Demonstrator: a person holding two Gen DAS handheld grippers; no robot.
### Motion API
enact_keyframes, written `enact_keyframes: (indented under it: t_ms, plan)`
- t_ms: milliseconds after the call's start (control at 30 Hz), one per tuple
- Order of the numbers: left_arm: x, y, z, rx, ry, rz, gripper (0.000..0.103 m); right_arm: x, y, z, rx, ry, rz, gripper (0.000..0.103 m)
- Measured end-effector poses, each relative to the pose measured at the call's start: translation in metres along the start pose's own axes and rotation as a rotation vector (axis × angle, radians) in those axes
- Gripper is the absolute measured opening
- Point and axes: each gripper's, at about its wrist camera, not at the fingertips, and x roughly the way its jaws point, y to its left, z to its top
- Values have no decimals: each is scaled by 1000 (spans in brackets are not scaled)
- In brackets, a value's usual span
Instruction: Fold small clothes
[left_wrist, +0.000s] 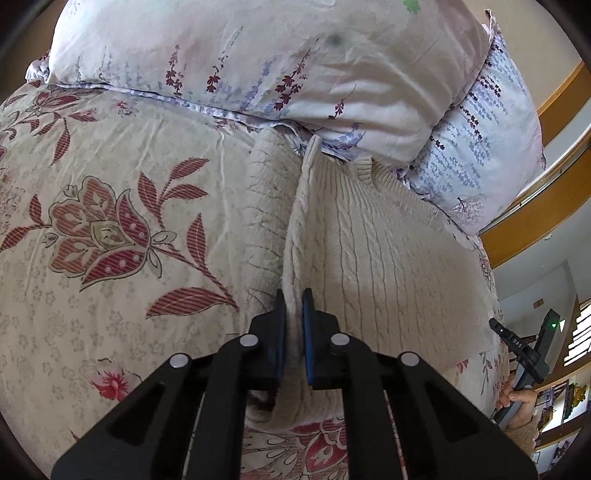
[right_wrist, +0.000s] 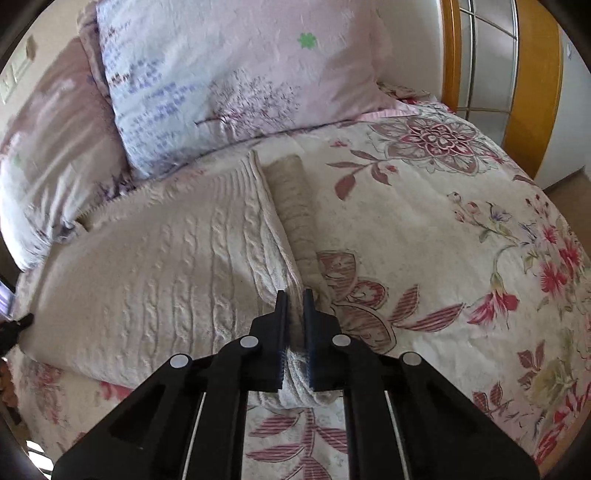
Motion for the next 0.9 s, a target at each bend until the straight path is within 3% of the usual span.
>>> enact_keyframes:
  t_ms: [200,267,300,400,533,633,767,900]
  plan:
    - [-1,2,-2,-4,-6,-11,12,7,14,2,-47,20,-93,12]
    - [-5,1,-2,-5,-14,-21,16,1,21,7,-60,12,-139,32]
    - [-7,0,-3,-8,-21,-24,21,-5,25,10,-62,-8,-151,36]
    - [-13,-2,-2,-10,-41,-9,34,-22,51,16,-123,-81,-95,46]
    - [-11,-1,0,-6,-45,46,40,-19,107,11,-284,-59,30,48]
    - [-5,3,-1,-12,-29,83,40,-6,141,2,-375,-29,76,48]
    - [-5,2,-4,3,-39,92,42,18,164,-14,-458,31,41,58]
    - [-8,7,1,-36,-42,52,48,15,176,-26,-558,-17,-43,60]
